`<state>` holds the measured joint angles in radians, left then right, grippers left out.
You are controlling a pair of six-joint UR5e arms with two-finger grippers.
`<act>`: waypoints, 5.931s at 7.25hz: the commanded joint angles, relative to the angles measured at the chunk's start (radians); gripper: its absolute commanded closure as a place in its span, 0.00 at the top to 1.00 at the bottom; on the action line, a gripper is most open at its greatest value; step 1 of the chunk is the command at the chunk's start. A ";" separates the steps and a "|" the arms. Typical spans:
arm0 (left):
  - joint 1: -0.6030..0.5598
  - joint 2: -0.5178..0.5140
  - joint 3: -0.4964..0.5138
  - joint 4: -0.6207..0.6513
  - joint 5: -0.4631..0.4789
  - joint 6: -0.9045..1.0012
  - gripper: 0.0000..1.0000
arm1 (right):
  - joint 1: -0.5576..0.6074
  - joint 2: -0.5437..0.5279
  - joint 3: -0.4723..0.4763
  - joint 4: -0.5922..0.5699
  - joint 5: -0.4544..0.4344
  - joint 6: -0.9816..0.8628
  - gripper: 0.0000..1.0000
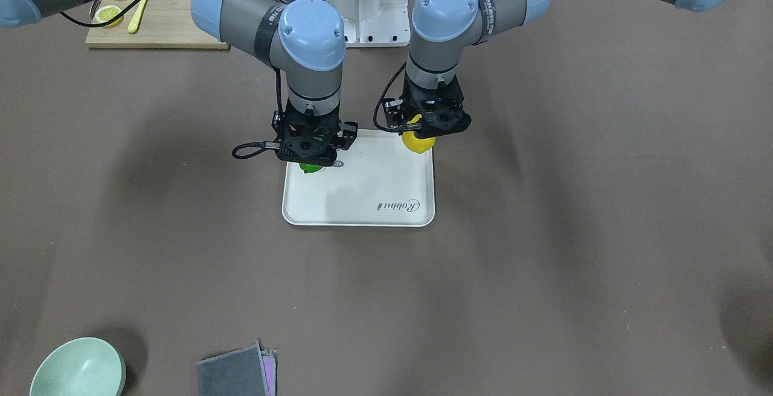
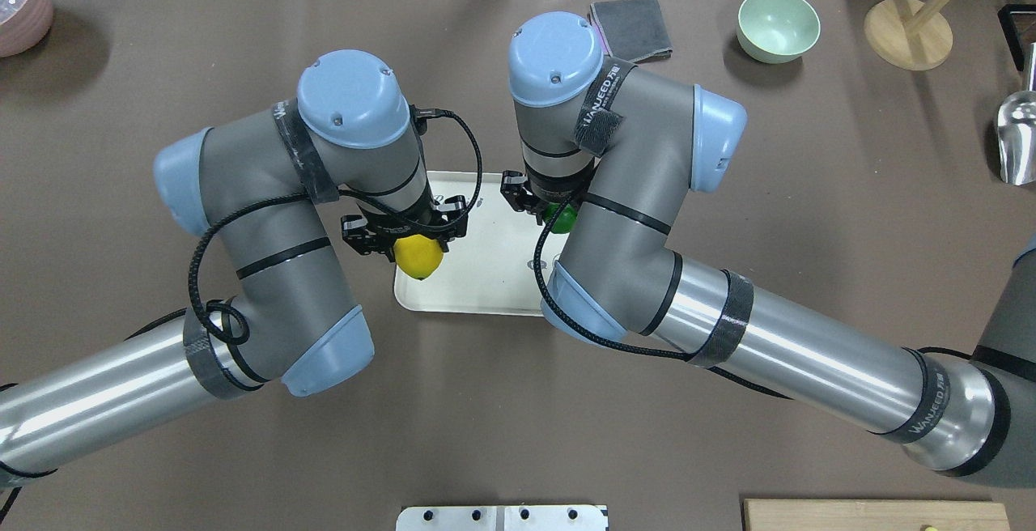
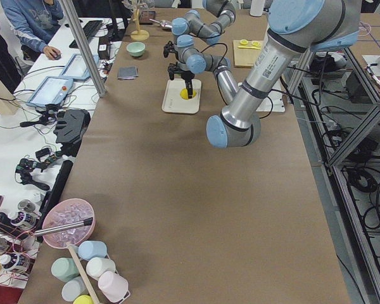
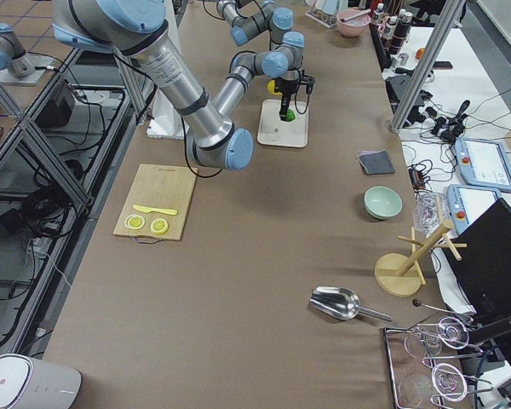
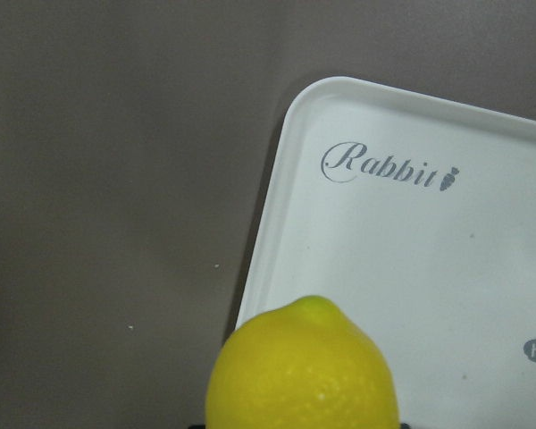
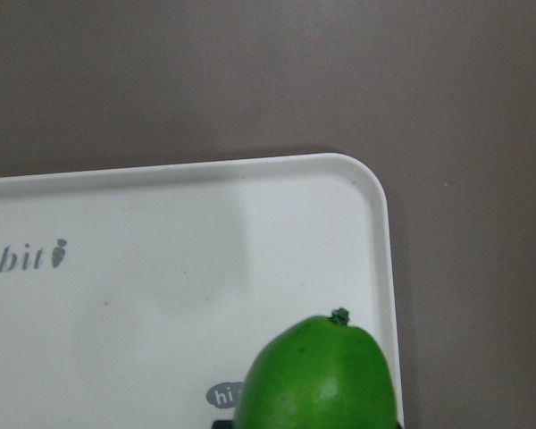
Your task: Place all lemons on tray
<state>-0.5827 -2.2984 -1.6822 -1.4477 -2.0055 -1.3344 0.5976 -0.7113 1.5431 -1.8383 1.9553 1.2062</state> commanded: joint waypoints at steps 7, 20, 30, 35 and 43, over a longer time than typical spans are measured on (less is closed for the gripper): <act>0.011 0.013 0.196 -0.244 0.034 -0.017 0.00 | -0.048 -0.017 -0.112 0.117 -0.067 0.003 0.00; -0.148 0.134 -0.040 -0.128 -0.095 0.152 0.99 | 0.059 -0.074 0.154 -0.067 0.049 -0.083 1.00; -0.761 0.647 -0.062 -0.095 -0.362 1.131 0.99 | 0.727 -0.831 0.402 -0.090 0.286 -1.150 1.00; -0.811 0.865 -0.070 -0.238 -0.386 1.175 0.99 | 0.852 -1.111 0.404 0.212 0.352 -1.279 1.00; -0.937 0.912 0.004 -0.316 -0.331 1.409 0.99 | 0.972 -1.116 0.380 0.203 0.384 -1.340 1.00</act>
<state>-1.4917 -1.3890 -1.6930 -1.7634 -2.3365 0.0250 1.5612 -1.8296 1.9186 -1.6306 2.3435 -0.1328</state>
